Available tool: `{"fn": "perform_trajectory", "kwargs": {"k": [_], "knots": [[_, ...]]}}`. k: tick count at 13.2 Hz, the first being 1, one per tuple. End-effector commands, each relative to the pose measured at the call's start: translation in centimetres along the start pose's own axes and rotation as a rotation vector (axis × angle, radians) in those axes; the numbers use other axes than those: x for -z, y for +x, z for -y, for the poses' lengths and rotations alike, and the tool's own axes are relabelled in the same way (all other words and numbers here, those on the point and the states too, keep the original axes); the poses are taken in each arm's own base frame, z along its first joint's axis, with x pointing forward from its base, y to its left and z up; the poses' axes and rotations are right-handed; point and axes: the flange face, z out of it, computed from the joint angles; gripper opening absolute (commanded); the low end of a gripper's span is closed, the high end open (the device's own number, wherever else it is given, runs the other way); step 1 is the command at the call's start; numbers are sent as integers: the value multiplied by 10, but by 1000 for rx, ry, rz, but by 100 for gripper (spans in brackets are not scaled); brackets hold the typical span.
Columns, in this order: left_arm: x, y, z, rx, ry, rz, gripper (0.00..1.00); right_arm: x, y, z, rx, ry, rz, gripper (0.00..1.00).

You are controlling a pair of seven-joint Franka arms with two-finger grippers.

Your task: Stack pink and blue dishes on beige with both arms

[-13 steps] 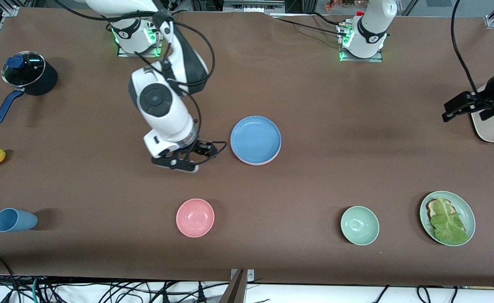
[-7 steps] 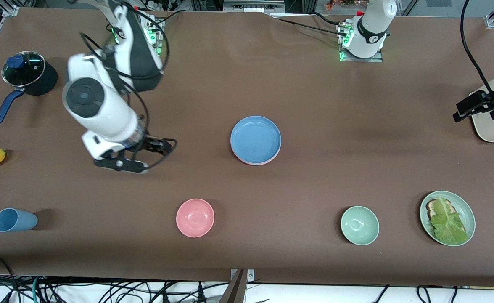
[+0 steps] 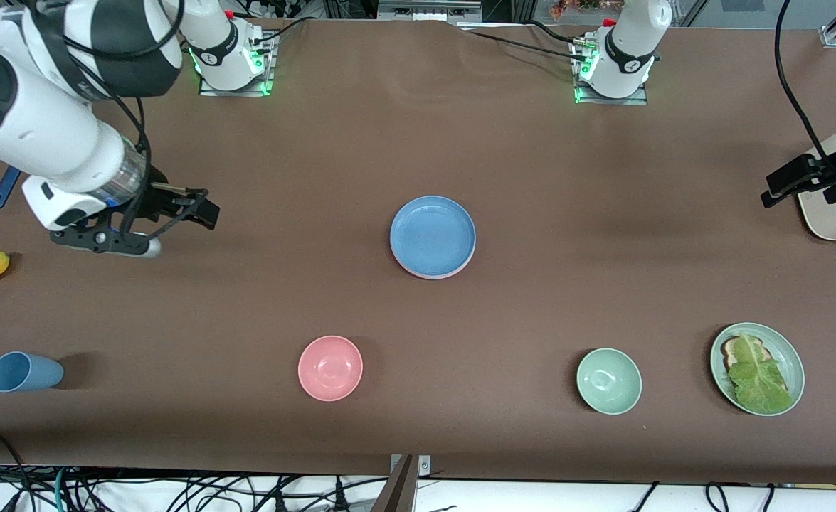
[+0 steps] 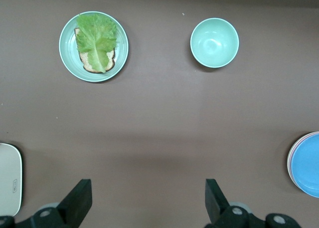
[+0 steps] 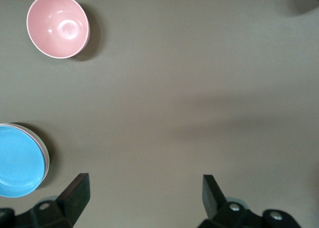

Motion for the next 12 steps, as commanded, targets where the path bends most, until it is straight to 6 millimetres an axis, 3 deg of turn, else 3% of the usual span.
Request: {"fn": "perform_trajectory", "kwargs": {"k": [1,3,6,9,12], "knots": [[2,4,-4,-21,-25,2,100,18,-10,-52,49,47,17,100],[-2,5,-7,-27,-25,8,100,32,-26,-78,64,86,29,100],[-2,6,-8,-28,-25,8,100,47,-61,-92,62,59,6,100],[-1,6,-8,-28,-27,7,100,48,-85,-89,67,40,-3,100],[-1,6,-8,-28,-27,7,100,49,-81,-91,71,8,-7,100]]}}
